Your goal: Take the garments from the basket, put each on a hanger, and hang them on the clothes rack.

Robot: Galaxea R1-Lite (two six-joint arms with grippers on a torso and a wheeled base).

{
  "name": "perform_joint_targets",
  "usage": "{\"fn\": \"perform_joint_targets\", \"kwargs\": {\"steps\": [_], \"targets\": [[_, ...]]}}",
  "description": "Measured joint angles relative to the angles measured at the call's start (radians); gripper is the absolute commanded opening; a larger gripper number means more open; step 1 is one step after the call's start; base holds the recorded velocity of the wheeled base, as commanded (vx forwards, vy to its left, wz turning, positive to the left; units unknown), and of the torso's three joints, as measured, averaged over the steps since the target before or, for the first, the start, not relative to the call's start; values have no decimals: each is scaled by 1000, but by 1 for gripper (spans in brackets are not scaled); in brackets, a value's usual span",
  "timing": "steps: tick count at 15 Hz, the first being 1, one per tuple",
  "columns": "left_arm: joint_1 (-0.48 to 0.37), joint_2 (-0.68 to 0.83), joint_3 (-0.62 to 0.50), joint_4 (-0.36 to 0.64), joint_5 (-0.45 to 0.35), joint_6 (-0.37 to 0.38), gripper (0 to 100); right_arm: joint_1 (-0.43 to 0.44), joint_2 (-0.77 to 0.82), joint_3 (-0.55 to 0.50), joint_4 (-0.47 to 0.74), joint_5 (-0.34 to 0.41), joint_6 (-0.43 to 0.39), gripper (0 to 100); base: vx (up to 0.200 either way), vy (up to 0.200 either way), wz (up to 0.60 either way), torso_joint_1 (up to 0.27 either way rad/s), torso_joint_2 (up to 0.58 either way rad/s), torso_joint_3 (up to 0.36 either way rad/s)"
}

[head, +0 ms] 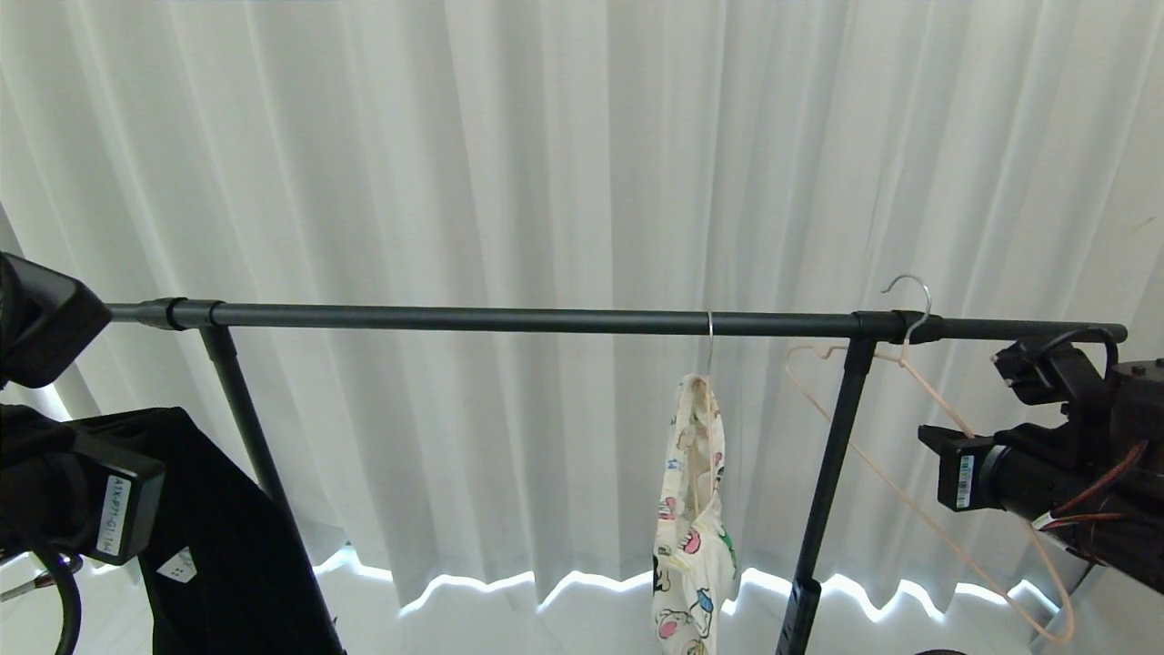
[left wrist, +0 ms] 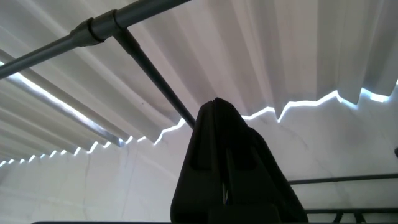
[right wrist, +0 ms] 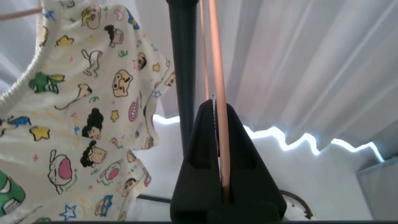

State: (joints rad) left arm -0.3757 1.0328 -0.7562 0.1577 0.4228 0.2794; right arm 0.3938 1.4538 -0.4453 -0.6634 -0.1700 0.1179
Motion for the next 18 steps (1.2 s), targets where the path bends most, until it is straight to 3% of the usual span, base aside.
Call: {"fn": "perform_joint_targets", "kwargs": {"steps": [7, 11, 18], "targets": [[0, 2, 3, 0, 0, 0, 0, 21, -94, 90, -4, -76, -19, 0, 0, 0, 0, 0, 0, 0], [0, 4, 5, 0, 0, 0, 0, 30, -183, 160, -3, -77, -64, 0, -200, 0, 0, 5, 1, 1], [-1, 6, 3, 0, 0, 0, 0, 137, -253, 229, -1, -120, -72, 0, -200, 0, 0, 1, 4, 4]]}}
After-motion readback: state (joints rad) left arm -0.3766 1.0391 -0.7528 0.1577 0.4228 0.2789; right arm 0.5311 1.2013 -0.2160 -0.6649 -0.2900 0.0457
